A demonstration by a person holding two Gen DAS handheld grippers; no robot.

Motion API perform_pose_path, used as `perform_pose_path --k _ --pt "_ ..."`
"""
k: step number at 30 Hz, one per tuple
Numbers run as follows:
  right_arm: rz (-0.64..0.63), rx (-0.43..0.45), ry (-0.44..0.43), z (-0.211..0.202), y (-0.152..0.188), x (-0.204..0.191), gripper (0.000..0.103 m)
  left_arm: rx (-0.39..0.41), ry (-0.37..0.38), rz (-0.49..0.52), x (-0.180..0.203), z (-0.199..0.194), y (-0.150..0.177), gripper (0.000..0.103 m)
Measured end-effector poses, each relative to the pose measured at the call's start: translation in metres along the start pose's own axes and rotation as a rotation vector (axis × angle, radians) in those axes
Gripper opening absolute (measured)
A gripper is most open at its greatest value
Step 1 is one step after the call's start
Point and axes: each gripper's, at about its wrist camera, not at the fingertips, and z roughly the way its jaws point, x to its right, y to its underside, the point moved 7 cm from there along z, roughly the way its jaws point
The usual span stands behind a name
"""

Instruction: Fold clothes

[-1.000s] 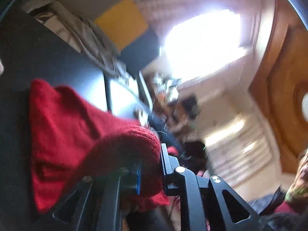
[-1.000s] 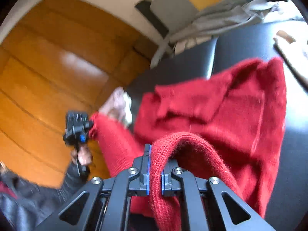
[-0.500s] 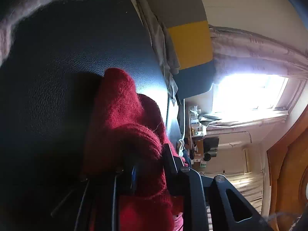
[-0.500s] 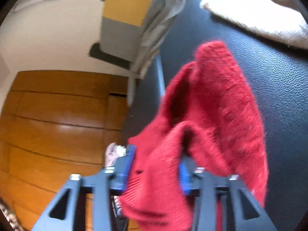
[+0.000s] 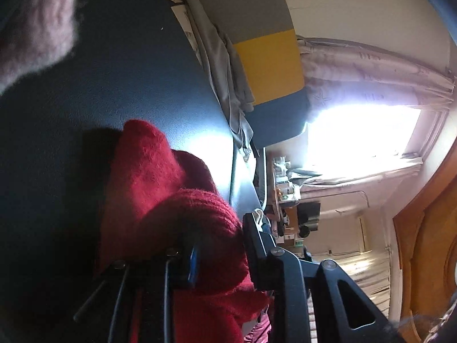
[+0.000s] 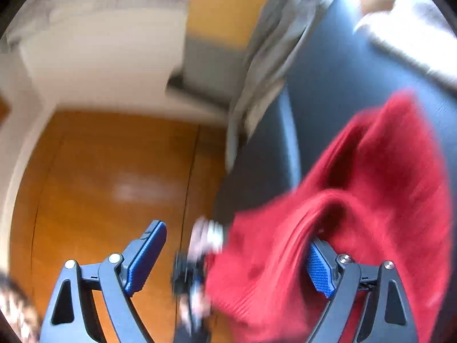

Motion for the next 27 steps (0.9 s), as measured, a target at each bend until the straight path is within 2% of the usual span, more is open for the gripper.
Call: perform_pose_path --k 1,4,6,9,11,14,16,18,19,20,21,24,27 --pt "0.025 0.049 0.023 -0.003 -0.009 0.007 0.092 0.0 0.011 -0.003 0.002 0.007 0.002 0.027" --pt "0.026 0.053 0.069 -0.01 -0.011 0.016 0.092 -0.027 0.007 -0.005 0.0 0.009 0.006 0.03" --pt "-0.077 0.036 0.152 -0.015 -0.004 0.008 0.092 -0.038 -0.015 0.018 -0.002 0.004 0.009 0.031" --pt "-0.288 -0.048 0.279 -0.026 0.015 -0.011 0.089 -0.05 -0.022 0.01 -0.006 0.0 0.009 0.032" --pt "-0.363 -0.116 0.312 -0.044 0.024 -0.016 0.085 -0.053 -0.032 0.009 -0.006 0.001 0.009 0.032" --pt "-0.427 -0.176 0.376 -0.033 0.036 -0.016 0.084 -0.074 -0.017 0.018 0.0 0.005 0.012 0.032" --pt "-0.425 -0.219 0.403 -0.018 0.035 -0.007 0.072 -0.099 -0.021 0.048 0.008 0.01 0.018 0.032" --pt "-0.415 -0.277 0.417 -0.003 0.039 0.003 0.046 -0.129 -0.057 0.107 0.016 0.017 0.024 0.032" --pt "-0.417 -0.296 0.435 0.006 0.038 0.008 0.04 -0.155 -0.065 0.125 0.018 0.021 0.028 0.032" --pt "-0.42 -0.312 0.457 0.016 0.037 0.013 0.026 -0.172 -0.074 0.129 0.018 0.023 0.03 0.032" --pt "-0.419 -0.301 0.448 0.023 0.033 0.012 0.019 -0.169 -0.089 0.138 0.017 0.027 0.028 0.032" --pt "-0.416 -0.237 0.393 0.038 0.018 -0.002 0.011 -0.14 -0.118 0.152 0.017 0.037 0.016 0.032" --pt "-0.388 -0.163 0.348 0.045 -0.006 -0.014 0.011 -0.084 -0.098 0.111 0.013 0.043 -0.001 0.032"
